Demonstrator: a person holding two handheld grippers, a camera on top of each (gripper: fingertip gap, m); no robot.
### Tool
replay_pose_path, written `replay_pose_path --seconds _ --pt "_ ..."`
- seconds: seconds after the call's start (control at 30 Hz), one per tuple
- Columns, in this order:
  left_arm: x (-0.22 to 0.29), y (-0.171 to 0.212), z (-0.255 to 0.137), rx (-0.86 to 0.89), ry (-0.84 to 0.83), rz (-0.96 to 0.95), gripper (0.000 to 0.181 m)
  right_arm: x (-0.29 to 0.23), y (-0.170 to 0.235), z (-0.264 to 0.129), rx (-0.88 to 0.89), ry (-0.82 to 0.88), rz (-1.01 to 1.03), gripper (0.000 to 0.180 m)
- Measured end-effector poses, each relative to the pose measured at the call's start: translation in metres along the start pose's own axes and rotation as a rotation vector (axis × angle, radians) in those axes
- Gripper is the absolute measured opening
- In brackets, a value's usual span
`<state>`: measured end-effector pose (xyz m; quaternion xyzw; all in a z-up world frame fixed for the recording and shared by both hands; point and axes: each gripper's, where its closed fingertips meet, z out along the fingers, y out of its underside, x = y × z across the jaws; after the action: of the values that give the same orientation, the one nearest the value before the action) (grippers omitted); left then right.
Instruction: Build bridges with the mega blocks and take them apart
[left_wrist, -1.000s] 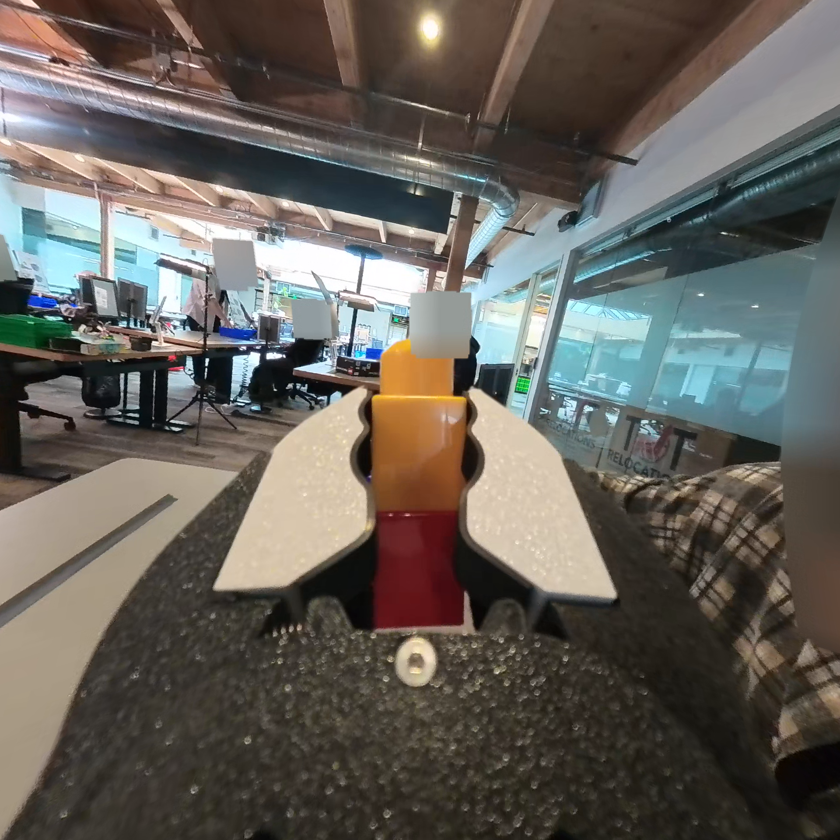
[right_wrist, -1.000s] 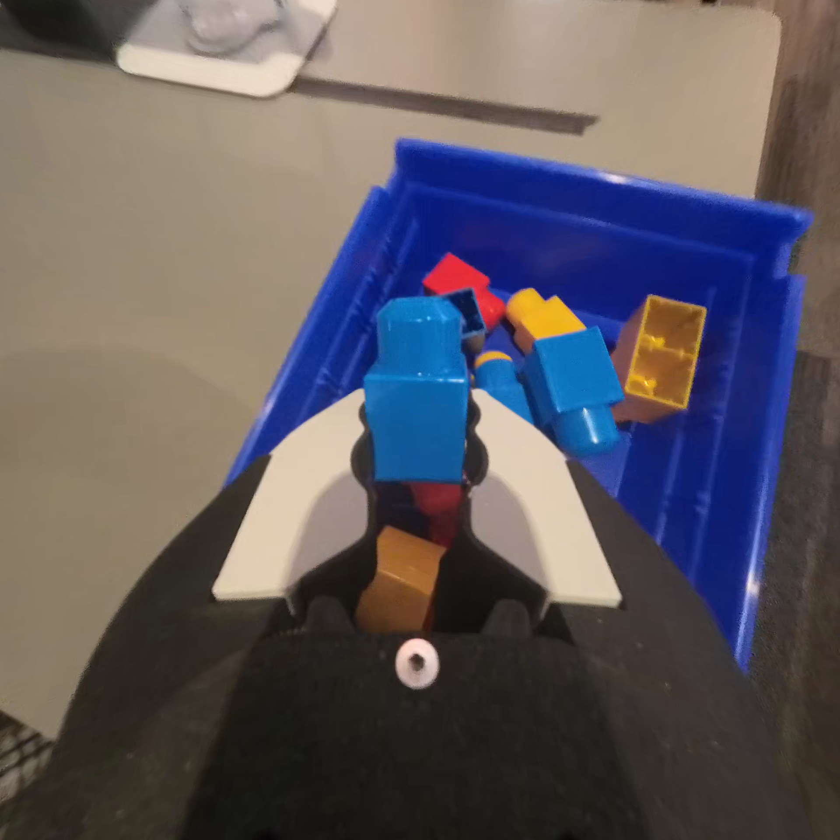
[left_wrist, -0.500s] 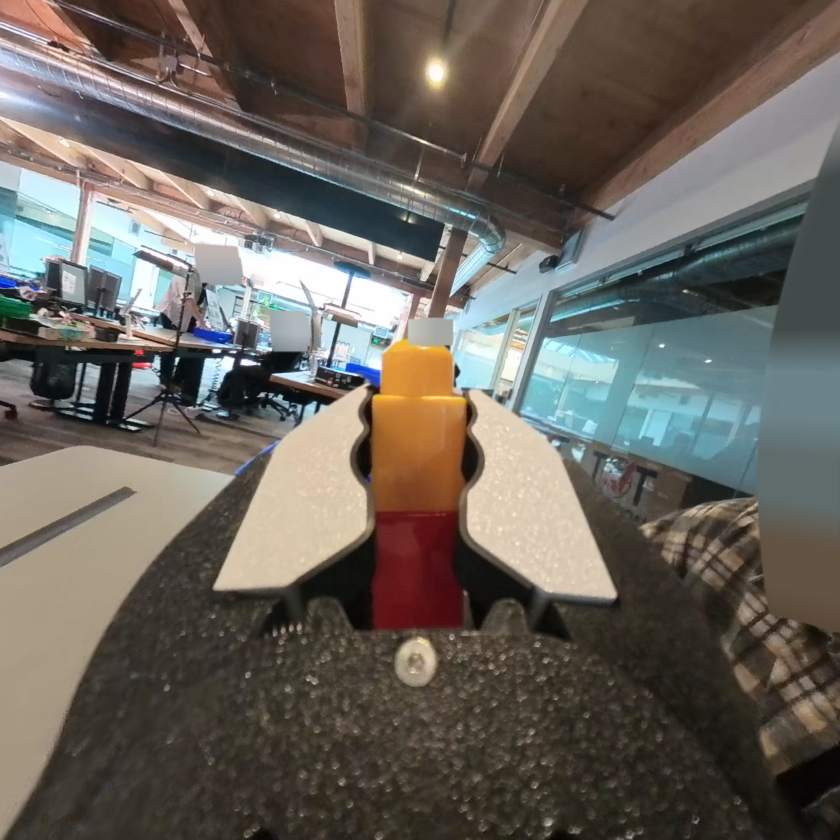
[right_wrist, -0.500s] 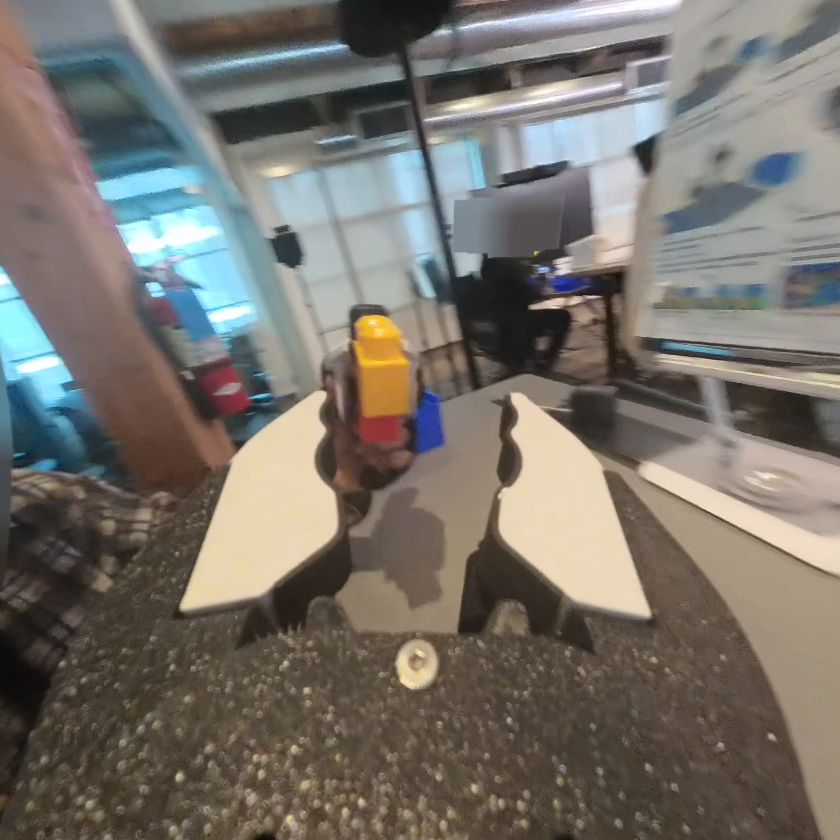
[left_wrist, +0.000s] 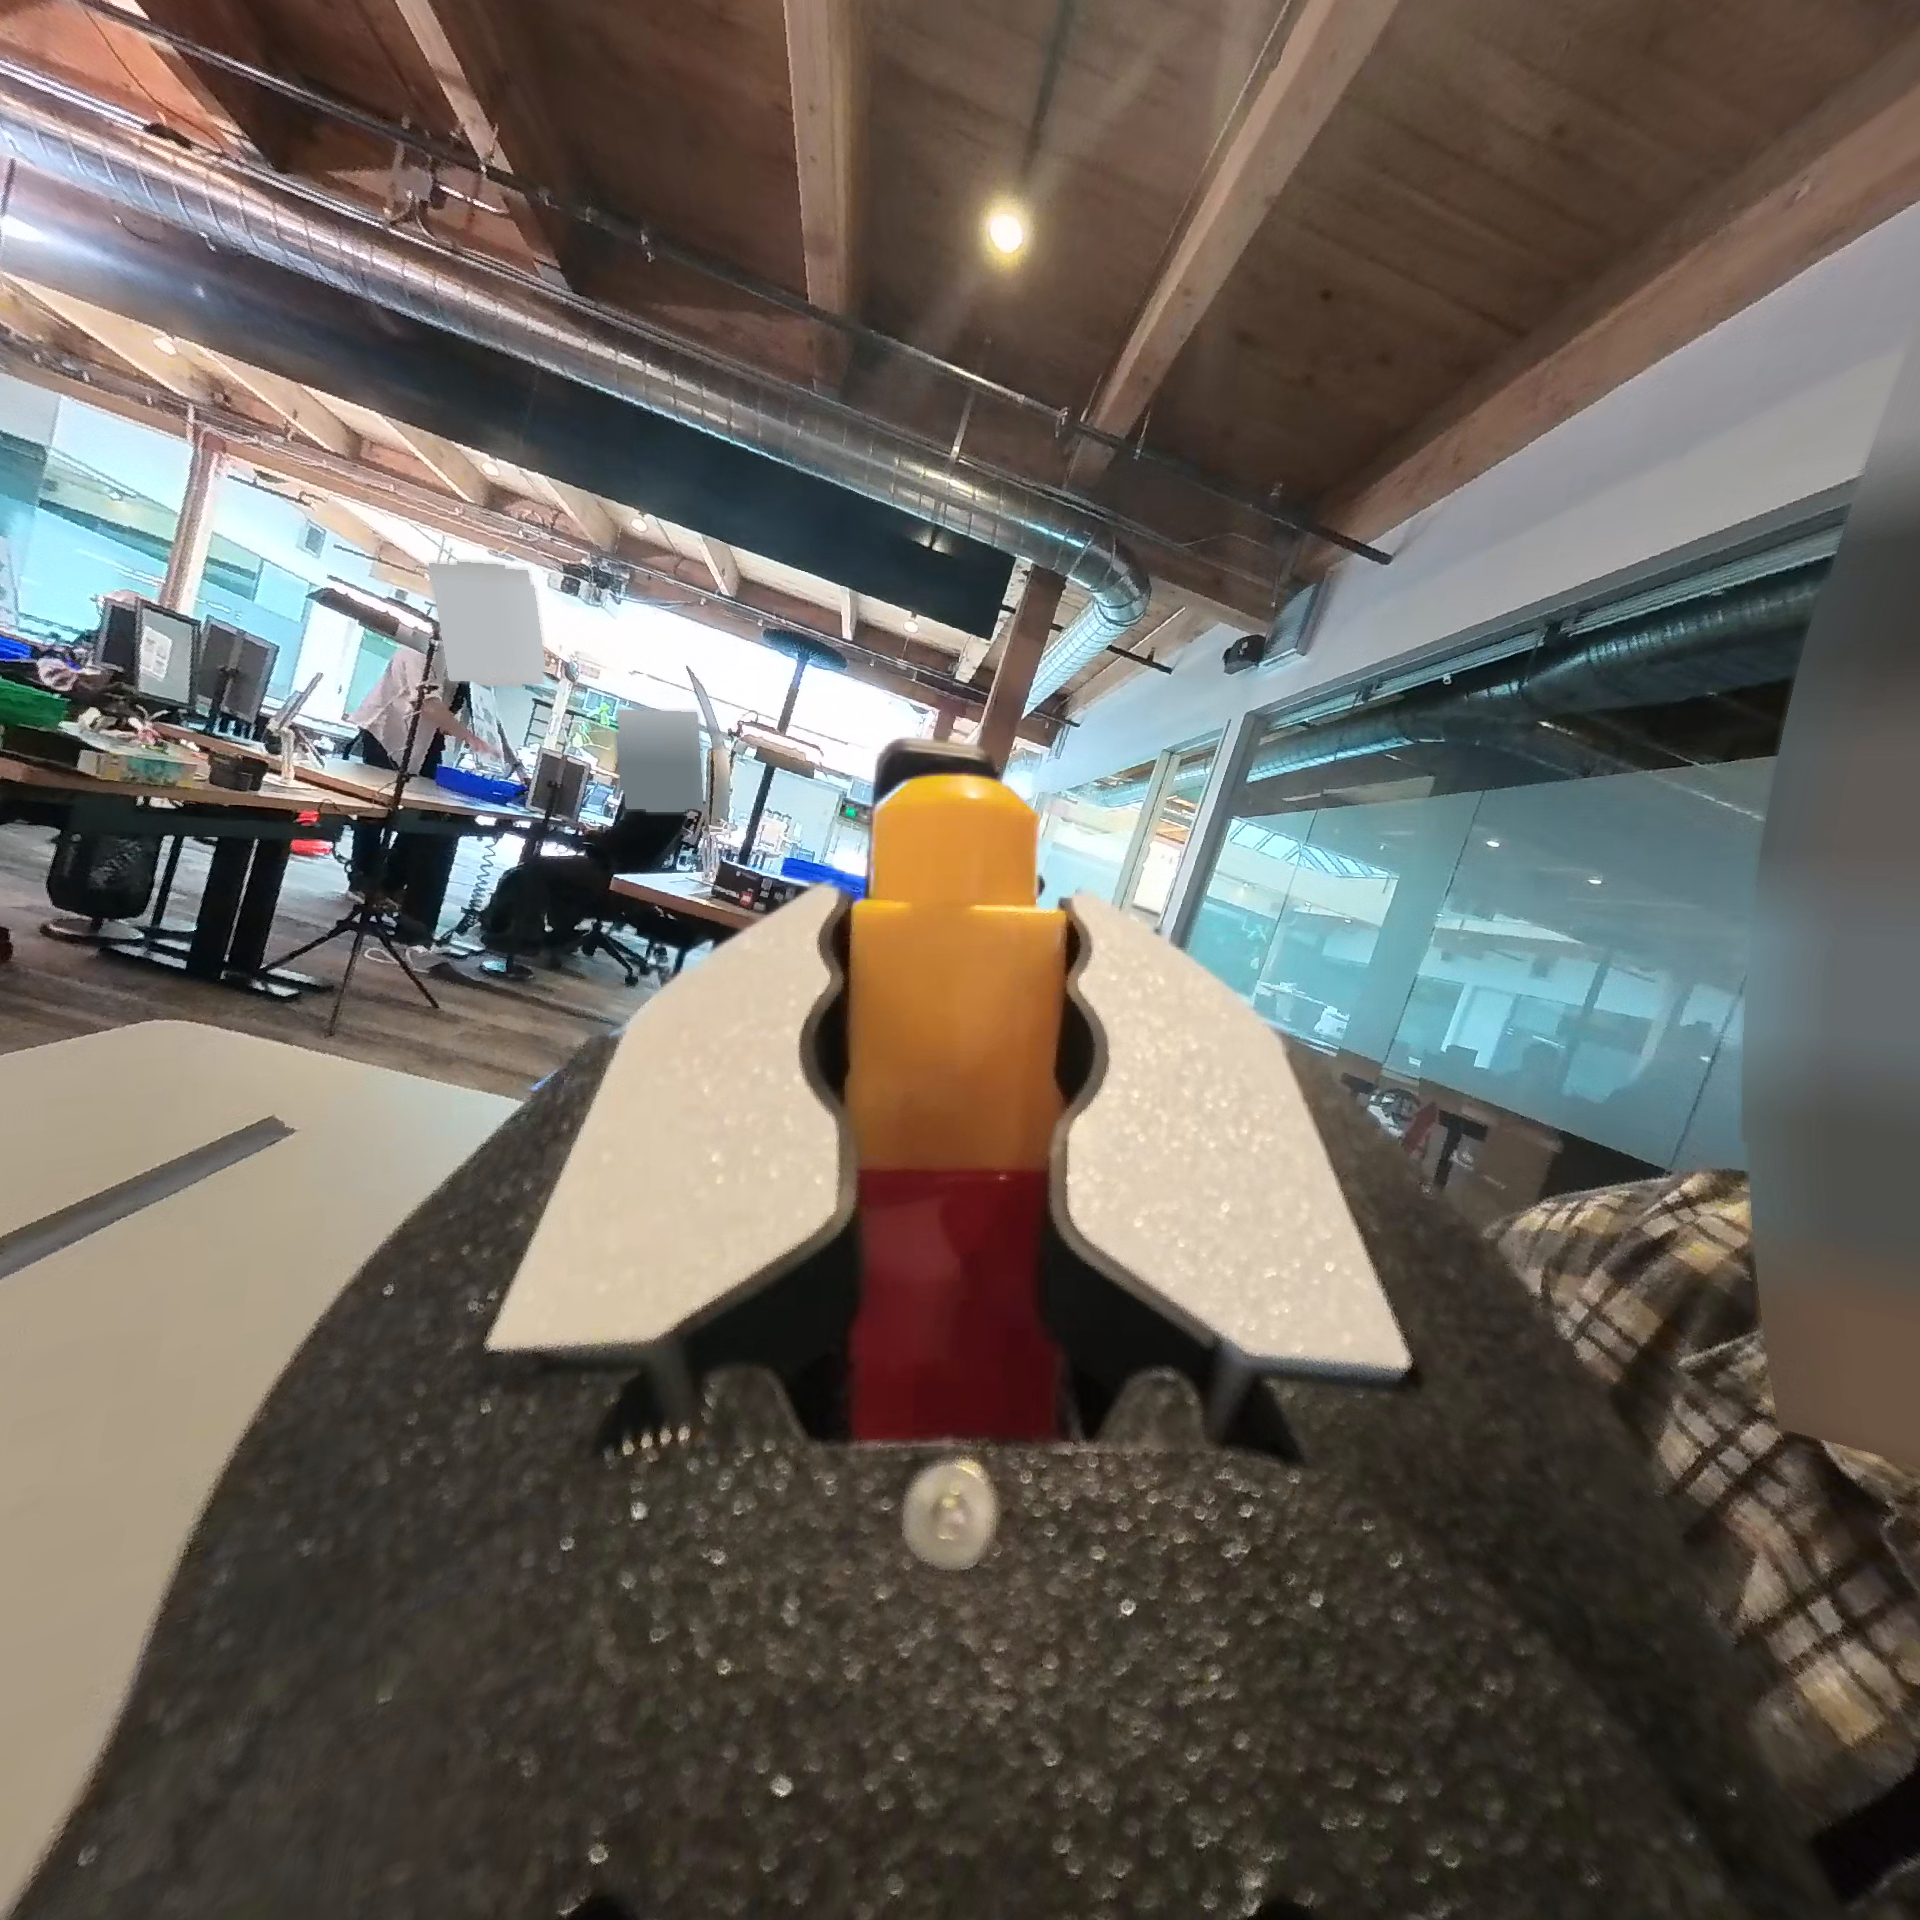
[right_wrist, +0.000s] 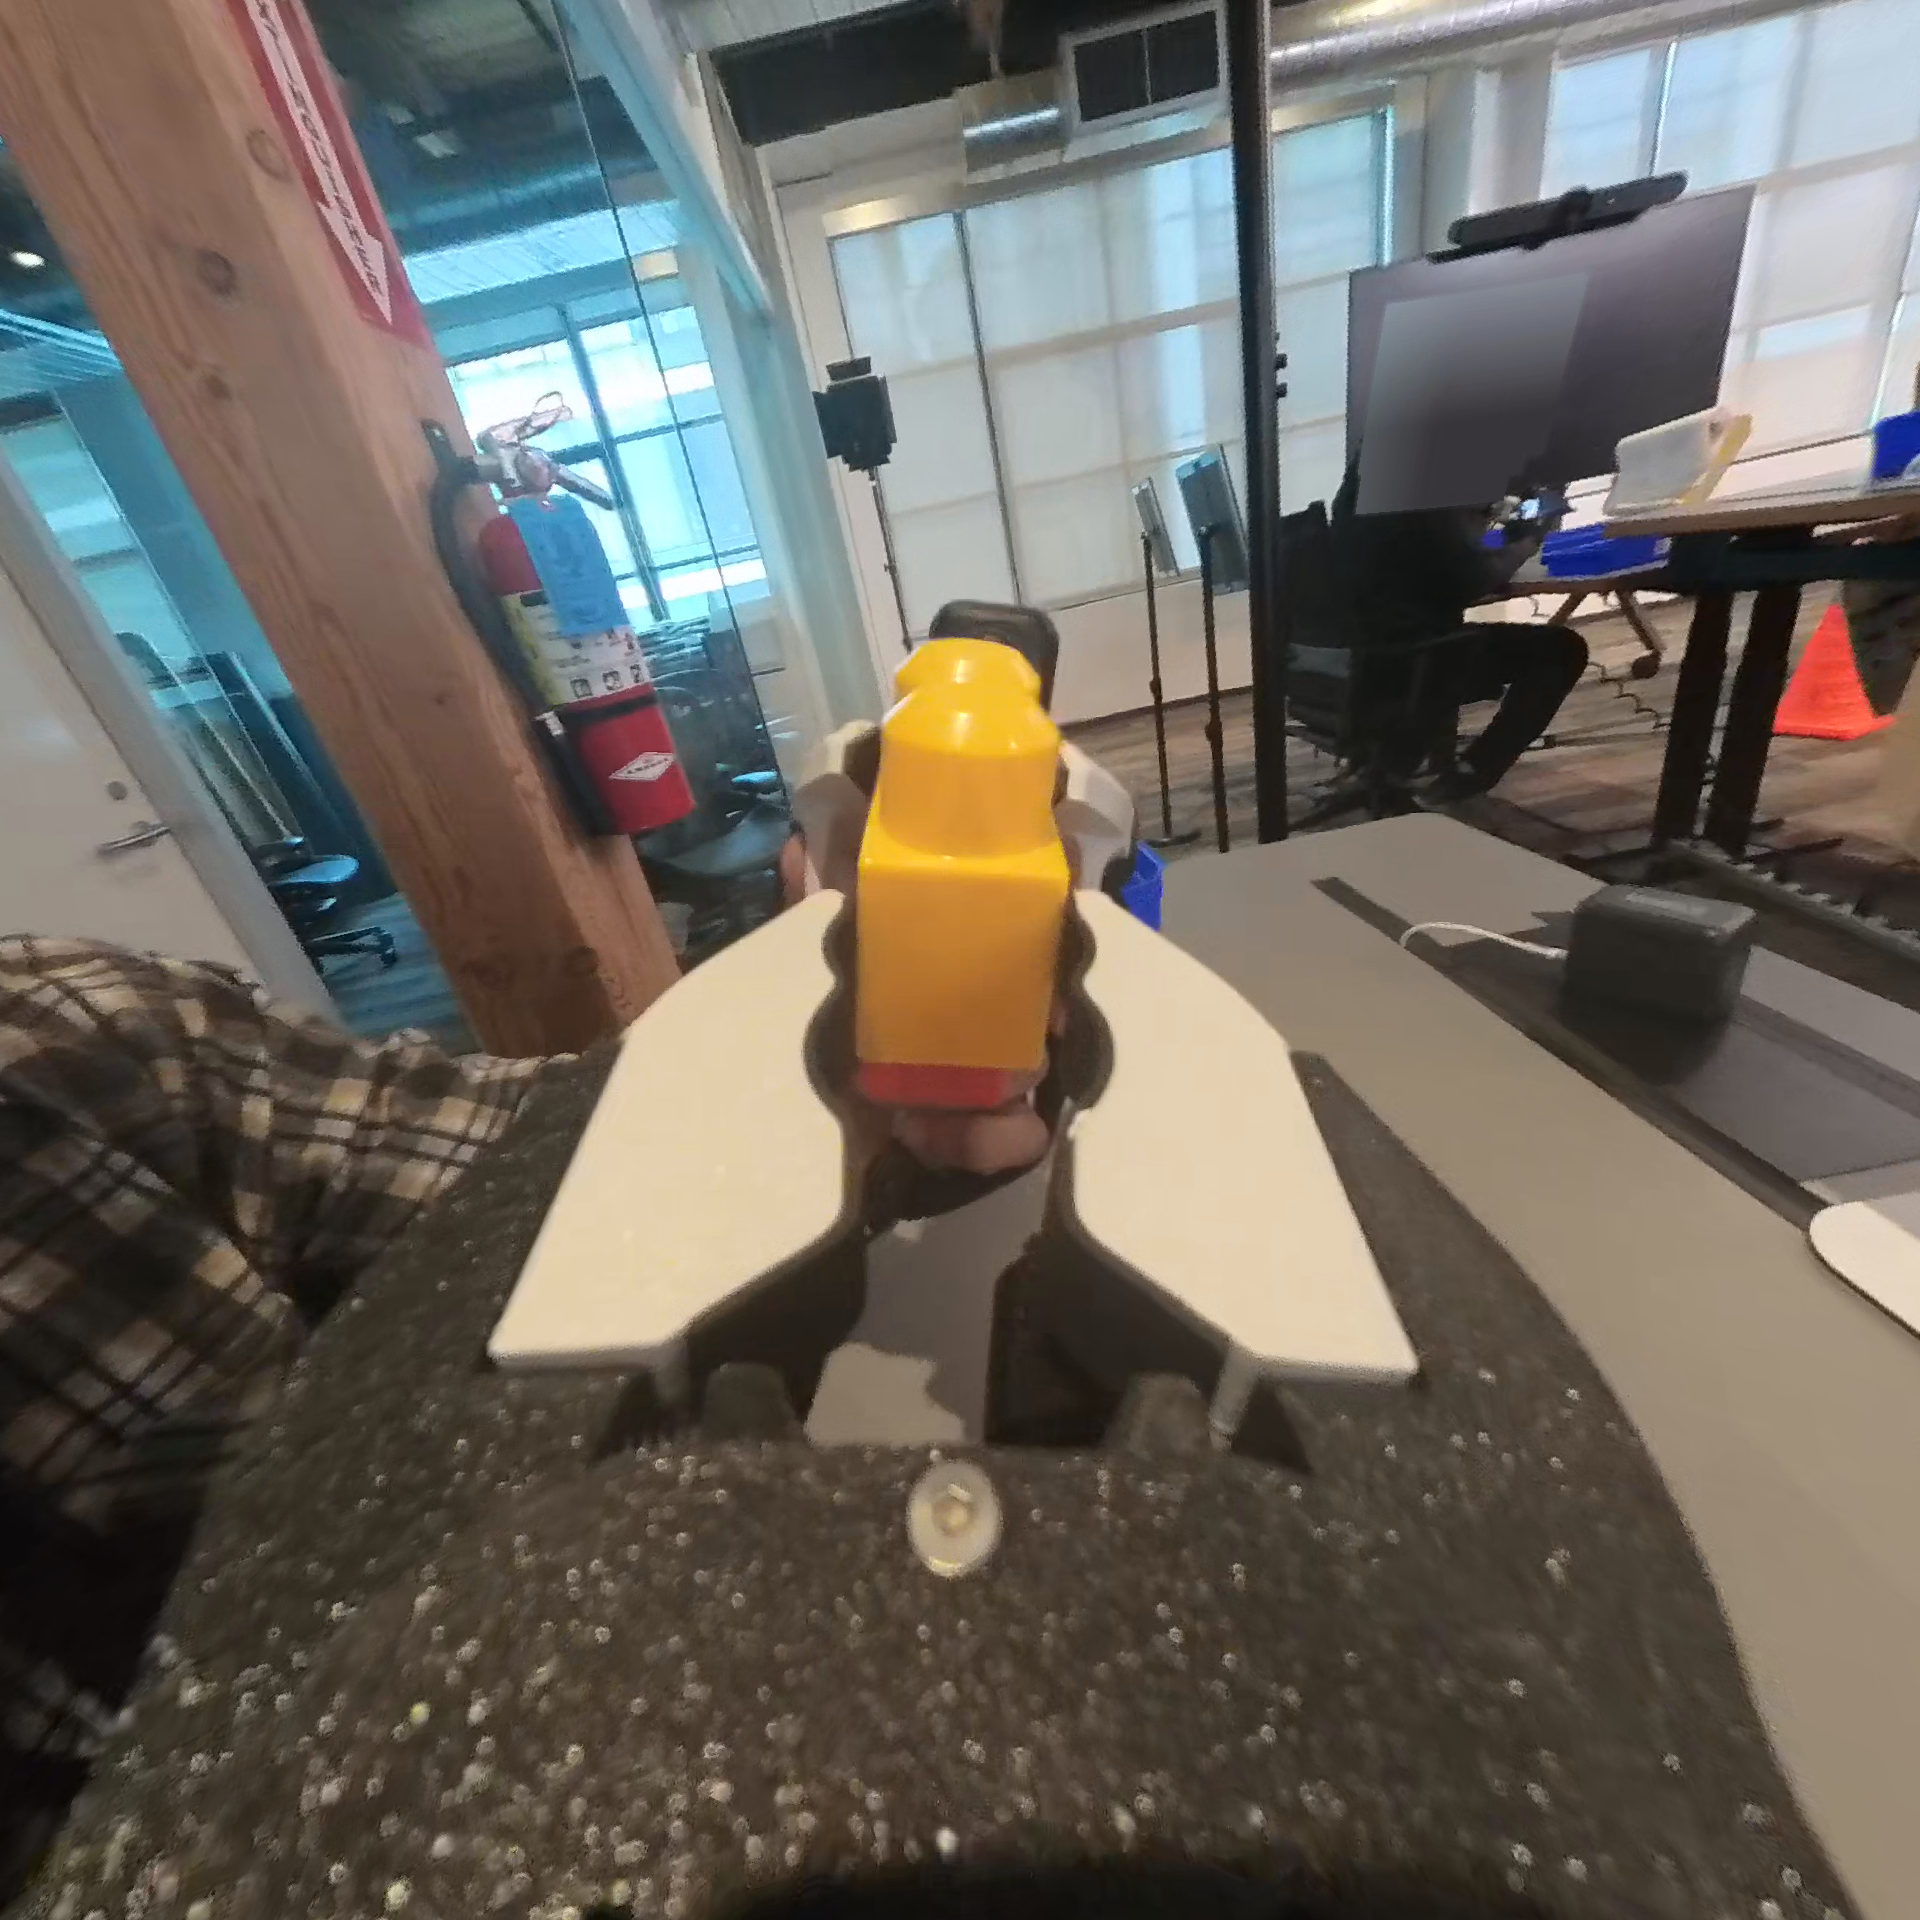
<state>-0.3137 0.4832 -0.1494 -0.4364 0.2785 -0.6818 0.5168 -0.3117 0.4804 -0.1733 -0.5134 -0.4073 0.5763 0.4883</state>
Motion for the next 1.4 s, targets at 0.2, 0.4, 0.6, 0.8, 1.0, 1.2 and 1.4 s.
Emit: replay_pose_path --seconds 0.2,0.4,0.6,0.8,1.0,1.2,1.4 --pt "-0.006 0.004 0.001 -0.101 -0.025 0.001 0.068 0.000 -0.013 -0.011 0.007 -0.021 -0.026 0.035" --pt "-0.012 0.036 0.000 -0.321 -0.019 -0.030 0.064 0.008 -0.025 -0.024 0.070 0.003 -0.038 0.035" --pt "-0.012 0.059 0.006 -0.411 -0.024 -0.011 0.041 0.007 -0.025 -0.025 0.076 -0.017 -0.019 0.036" --pt "-0.011 0.075 0.007 -0.541 -0.077 0.000 0.041 0.007 -0.033 -0.027 0.171 -0.027 0.015 0.036" --pt "-0.015 0.077 0.007 -0.549 -0.111 -0.045 0.040 0.013 -0.039 -0.029 0.330 0.016 0.046 0.036" --pt "-0.010 0.090 0.011 -0.552 -0.060 -0.147 0.040 0.014 -0.060 -0.044 0.590 0.023 0.090 0.035" --pt "-0.005 0.096 0.017 -0.553 -0.037 -0.155 0.040 0.013 -0.084 -0.088 0.559 0.159 -0.035 0.036"
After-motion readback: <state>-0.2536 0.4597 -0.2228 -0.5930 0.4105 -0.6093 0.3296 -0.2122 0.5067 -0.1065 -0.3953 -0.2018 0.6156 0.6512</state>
